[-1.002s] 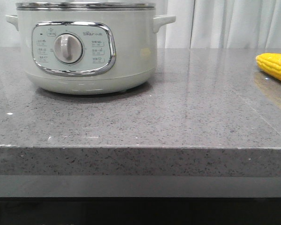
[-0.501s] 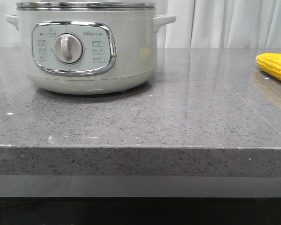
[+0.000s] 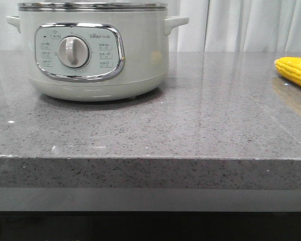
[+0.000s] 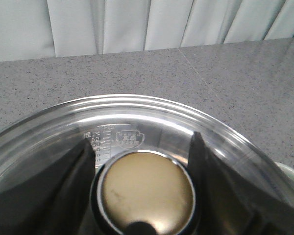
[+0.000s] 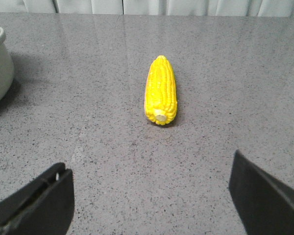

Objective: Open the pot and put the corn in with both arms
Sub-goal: 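Lift the glass lid off the pot with the left gripper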

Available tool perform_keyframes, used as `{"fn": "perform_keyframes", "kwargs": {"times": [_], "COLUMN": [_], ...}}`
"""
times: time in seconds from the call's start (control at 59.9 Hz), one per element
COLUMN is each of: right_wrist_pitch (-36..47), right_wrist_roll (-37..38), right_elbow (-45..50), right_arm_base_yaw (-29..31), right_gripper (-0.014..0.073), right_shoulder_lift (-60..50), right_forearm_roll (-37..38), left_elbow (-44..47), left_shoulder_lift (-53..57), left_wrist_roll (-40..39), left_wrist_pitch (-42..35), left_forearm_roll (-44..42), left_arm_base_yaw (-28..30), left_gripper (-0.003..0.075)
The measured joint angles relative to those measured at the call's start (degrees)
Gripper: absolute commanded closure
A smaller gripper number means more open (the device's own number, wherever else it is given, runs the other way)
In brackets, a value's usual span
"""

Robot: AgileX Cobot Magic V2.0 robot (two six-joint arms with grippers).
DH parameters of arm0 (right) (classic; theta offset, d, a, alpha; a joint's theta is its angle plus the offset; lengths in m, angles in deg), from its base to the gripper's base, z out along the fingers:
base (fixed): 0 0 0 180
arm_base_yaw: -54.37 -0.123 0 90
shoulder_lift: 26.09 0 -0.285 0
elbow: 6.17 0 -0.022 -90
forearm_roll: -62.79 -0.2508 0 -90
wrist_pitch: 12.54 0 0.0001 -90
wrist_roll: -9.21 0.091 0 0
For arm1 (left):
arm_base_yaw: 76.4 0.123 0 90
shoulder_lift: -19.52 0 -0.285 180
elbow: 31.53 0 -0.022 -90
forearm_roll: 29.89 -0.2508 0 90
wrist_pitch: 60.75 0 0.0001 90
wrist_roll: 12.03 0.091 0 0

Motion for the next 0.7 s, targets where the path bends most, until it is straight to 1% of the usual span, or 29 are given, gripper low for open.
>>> {"fn": "perform_keyframes", "kwargs": {"times": [0.117,0.234,0.317,0.417,0.551,0.701], "right_wrist_pitch": [0.0,0.0,0.0,0.0,0.0,0.0], "right_wrist_roll": [0.0,0.0,0.0,0.0,0.0,0.0], "right_elbow": [0.0,0.0,0.0,0.0,0.0,0.0], "right_arm_base_yaw": [0.0,0.0,0.0,0.0,0.0,0.0], "right_gripper": [-0.006,-0.006,-0.006,-0.006,-0.006,-0.006], "right_shoulder_lift": [0.0,0.0,0.0,0.0,0.0,0.0], "right_forearm_roll": [0.0,0.0,0.0,0.0,0.0,0.0], "left_elbow": [0.0,0.0,-0.03,-0.26,-1.51,-3.93], "left_shoulder_lift": [0.0,0.0,0.0,0.0,0.0,0.77], "left_wrist_roll": [0.04,0.04,0.04,0.04,0.04,0.13], "left_wrist_pitch": [0.12,0.2,0.2,0.26,2.28,6.95], "left_forearm_roll": [0.0,0.0,0.0,0.0,0.0,-0.14], "left_arm_base_yaw": [0.0,0.0,0.0,0.0,0.0,0.0], "left_gripper": [0.0409,0.0496,0.0528,0.0528,0.0529,0.0529]}}
